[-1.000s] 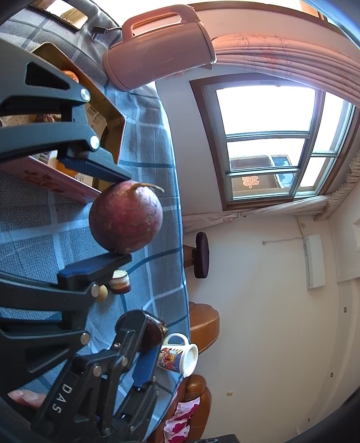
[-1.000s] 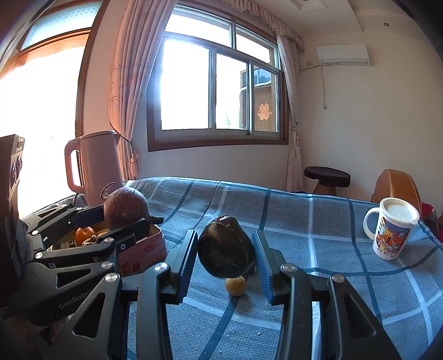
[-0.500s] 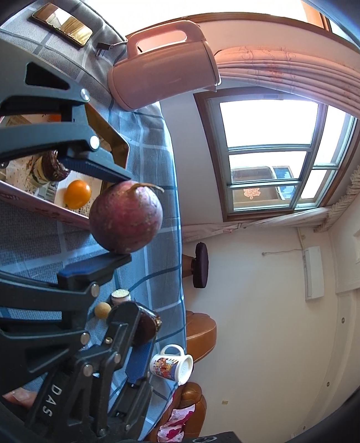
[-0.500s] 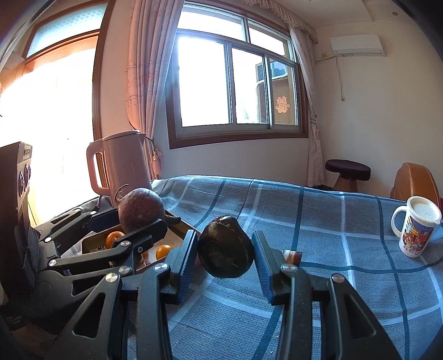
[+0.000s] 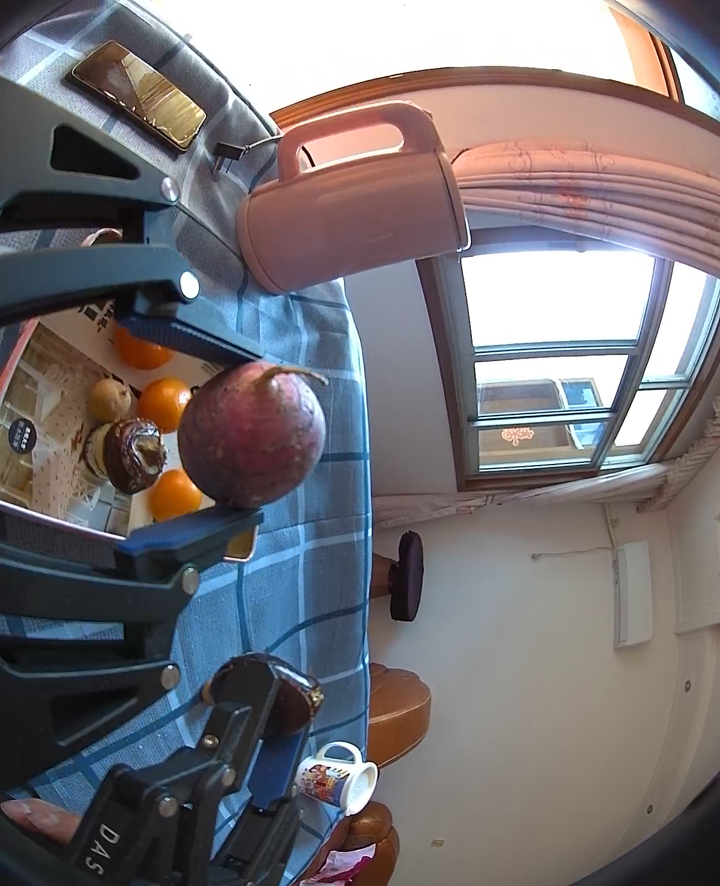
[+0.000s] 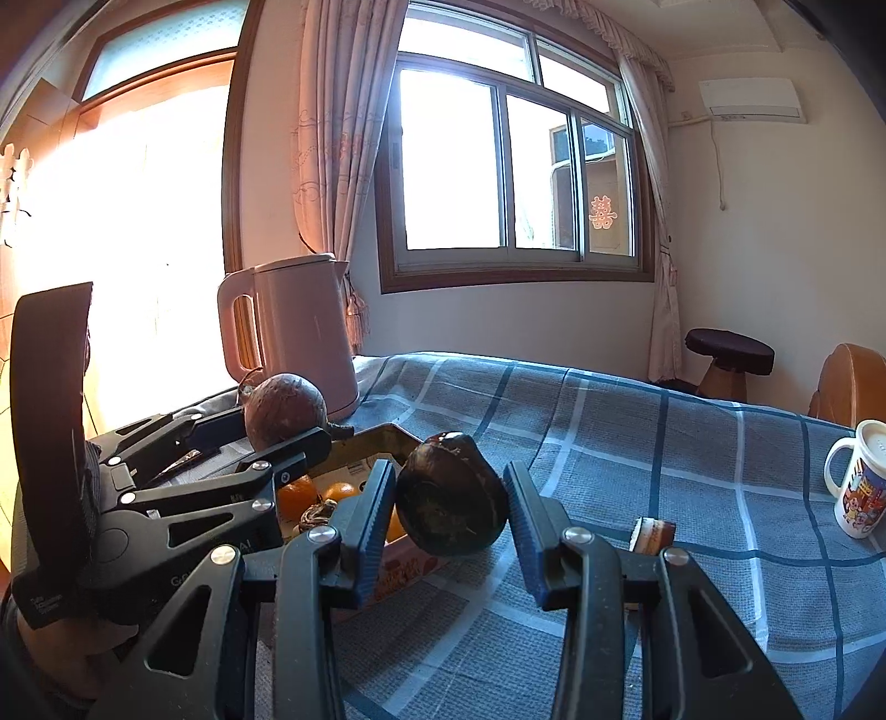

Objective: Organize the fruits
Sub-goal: 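Move the purple fruit in the left gripper and dark fruit in the right over the tin box, then lower the purple fruit into the tin box with the left gripper while the right gripper lowers the dark fruit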

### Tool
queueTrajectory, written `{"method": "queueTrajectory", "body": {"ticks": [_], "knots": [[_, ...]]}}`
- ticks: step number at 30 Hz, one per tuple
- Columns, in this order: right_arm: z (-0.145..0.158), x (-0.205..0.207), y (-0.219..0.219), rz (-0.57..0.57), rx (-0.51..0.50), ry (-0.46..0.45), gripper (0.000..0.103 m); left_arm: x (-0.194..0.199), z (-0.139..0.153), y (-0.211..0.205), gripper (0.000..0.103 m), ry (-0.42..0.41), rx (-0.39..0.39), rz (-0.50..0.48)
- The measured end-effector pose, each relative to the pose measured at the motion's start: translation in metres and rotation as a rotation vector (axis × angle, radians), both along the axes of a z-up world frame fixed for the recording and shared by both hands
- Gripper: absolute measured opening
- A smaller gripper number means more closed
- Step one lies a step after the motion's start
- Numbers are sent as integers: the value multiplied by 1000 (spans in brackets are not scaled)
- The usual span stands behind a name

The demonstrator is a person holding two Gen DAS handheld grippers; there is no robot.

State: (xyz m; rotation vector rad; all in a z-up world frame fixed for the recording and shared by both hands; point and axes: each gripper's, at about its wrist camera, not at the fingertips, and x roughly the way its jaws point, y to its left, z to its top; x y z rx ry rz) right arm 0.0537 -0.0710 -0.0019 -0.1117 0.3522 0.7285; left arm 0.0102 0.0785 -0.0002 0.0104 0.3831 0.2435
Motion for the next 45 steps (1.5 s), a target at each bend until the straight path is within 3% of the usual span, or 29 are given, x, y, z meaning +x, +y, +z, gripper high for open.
{"method": "queueTrajectory", "body": {"ticks": [20,45], "knots": [[-9,-12,48,94,-38,14,43,-17,-9,58,53,36,-18,106],[-32,-20,98,162,-101,51,43,-20,-19,97,53,59,-67,151]]}}
